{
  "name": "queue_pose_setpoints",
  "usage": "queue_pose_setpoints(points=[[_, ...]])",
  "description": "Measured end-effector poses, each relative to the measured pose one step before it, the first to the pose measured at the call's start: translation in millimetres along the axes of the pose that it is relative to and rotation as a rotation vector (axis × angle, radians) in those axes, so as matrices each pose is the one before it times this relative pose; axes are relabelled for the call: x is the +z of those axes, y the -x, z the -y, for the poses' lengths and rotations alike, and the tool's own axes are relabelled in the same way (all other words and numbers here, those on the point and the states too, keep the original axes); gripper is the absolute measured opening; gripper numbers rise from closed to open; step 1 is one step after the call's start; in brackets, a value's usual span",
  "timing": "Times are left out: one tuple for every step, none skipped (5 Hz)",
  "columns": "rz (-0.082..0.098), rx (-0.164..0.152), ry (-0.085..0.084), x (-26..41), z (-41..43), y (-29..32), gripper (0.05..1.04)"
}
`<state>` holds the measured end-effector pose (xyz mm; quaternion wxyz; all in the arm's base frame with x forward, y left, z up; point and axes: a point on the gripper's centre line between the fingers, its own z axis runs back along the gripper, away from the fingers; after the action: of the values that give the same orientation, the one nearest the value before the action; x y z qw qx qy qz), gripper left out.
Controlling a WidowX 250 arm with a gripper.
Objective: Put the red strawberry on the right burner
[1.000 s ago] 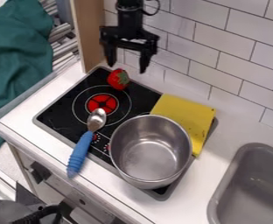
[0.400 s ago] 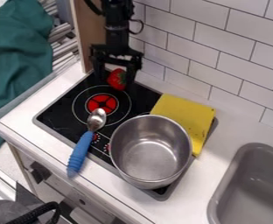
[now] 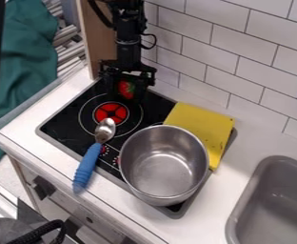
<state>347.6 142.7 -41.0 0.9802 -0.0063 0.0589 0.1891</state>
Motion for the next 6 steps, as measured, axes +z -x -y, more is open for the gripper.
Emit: queue_pose_setpoints(points=[[0.0079,-0.0027,-0.01,4.05,1.96,5.73,0.737],[0.0874,-0.0221,-0.0168,33.77,12.38,2.06,0.737],[0.0657,-0.0519,-0.0209,32.58,28.99,9.88,0.737],[0.019,-0.0515,0.0224,15.85,44.35,13.5,0.737],[-0.0084,-0.0373,0.0208,-0.64,31.78,8.18,0.737],[-0.035,-0.0147,0.0283,-10.98,23.73,8.16,0.737]])
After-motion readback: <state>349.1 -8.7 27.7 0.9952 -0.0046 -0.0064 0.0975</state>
